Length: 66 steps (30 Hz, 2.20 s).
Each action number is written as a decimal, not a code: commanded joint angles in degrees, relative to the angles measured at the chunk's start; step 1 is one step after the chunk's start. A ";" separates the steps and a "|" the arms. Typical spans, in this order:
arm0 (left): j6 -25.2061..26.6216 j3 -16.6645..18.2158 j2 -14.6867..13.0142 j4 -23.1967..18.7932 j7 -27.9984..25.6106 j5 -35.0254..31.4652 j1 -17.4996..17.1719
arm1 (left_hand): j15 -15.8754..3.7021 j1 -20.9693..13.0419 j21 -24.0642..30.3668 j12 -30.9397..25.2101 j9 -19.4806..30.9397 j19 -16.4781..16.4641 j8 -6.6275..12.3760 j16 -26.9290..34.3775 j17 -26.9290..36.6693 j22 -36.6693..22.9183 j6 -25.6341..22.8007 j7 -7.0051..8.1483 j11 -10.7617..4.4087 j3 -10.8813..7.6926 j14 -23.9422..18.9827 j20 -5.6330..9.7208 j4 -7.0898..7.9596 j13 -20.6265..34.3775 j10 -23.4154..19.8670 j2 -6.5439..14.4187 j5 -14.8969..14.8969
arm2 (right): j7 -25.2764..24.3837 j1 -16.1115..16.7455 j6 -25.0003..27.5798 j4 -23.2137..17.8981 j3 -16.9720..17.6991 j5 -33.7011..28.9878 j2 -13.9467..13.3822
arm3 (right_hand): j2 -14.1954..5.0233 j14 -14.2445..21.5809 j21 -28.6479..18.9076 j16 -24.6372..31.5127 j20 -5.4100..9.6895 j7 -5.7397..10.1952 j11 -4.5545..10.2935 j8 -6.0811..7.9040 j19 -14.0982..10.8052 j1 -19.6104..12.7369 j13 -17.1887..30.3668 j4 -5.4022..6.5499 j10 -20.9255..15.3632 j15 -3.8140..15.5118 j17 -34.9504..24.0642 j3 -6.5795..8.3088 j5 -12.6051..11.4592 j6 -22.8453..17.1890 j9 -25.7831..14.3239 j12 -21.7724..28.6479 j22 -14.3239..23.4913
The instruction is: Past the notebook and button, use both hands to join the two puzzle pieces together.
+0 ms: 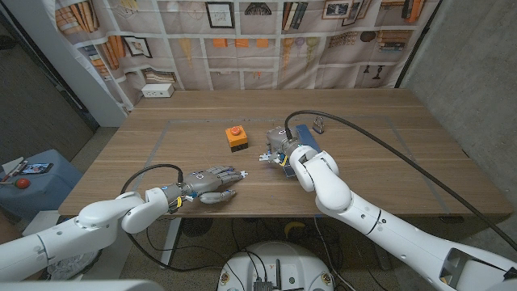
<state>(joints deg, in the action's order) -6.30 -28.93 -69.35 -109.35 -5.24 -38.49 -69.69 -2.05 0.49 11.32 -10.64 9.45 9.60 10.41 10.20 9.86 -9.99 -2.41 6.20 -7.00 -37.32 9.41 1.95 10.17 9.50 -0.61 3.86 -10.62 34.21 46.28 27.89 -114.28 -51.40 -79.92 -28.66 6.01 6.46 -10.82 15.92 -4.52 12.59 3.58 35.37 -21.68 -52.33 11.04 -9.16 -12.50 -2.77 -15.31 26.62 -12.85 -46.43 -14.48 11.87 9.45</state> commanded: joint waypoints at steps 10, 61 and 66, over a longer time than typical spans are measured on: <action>2.21 -0.92 1.33 -0.75 0.66 -0.40 0.02 | -4.47 -0.65 0.44 -0.38 0.35 5.40 0.42 0.32 0.03 -0.12 -1.11 -0.24 0.13 -0.60 1.24 3.05 -0.32 0.25 -1.05 6.06 -0.54 | -0.57 0.57 2.57 3.11 -2.65 -7.09 3.85 | -0.31 0.48 -0.11 0.52 -0.55 0.09 -0.30 -0.08 -0.34 -0.84 0.24 0.01 -0.66 -0.57 -0.27 -0.54 0.35 -0.01 -0.10 0.03 0.32; 4.59 -2.82 4.08 -0.51 1.38 -0.40 2.00 | -4.15 -0.81 0.34 -0.45 0.37 5.02 0.26 0.22 -0.07 -0.10 -2.18 -1.09 0.47 -1.16 0.39 2.72 -0.65 0.25 -2.17 5.82 -0.50 | -1.31 -2.04 5.23 11.35 -8.00 -10.72 9.65 | -0.40 0.28 -0.14 0.42 -1.17 0.02 -0.71 -0.34 -0.22 -1.42 0.28 -0.06 -0.74 -1.06 -0.51 -0.89 0.67 -0.24 0.43 -0.21 0.33; 4.59 -2.91 4.10 -0.35 1.33 -0.35 2.04 | -4.14 -0.84 0.34 -0.45 0.37 4.96 0.27 0.21 -0.08 -0.10 -2.28 -1.06 0.41 -1.21 0.32 2.78 -0.69 0.25 -2.24 5.80 -0.50 | -1.69 -2.45 5.49 12.23 -7.95 -10.09 9.86 | -0.40 0.30 -0.14 0.43 -1.19 0.01 -0.77 -0.35 -0.23 -1.41 0.28 -0.04 -0.78 -1.05 -0.53 -0.93 0.69 -0.28 0.46 -0.21 0.33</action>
<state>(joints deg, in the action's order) -1.70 -31.53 -65.41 -110.00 -3.56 -38.88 -67.84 -2.05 0.34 11.32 -10.81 9.74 9.60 10.40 10.20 9.59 -10.00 -2.79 6.44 -7.16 -38.20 9.41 1.95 9.63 9.45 -1.33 3.71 -10.63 32.96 44.53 32.75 -103.94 -58.57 -90.00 -19.91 5.72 6.56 -10.83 15.92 -5.34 12.59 3.07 34.91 -21.67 -53.25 11.04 -9.41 -13.00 -3.71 -15.57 25.93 -12.46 -46.43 -13.88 11.87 9.45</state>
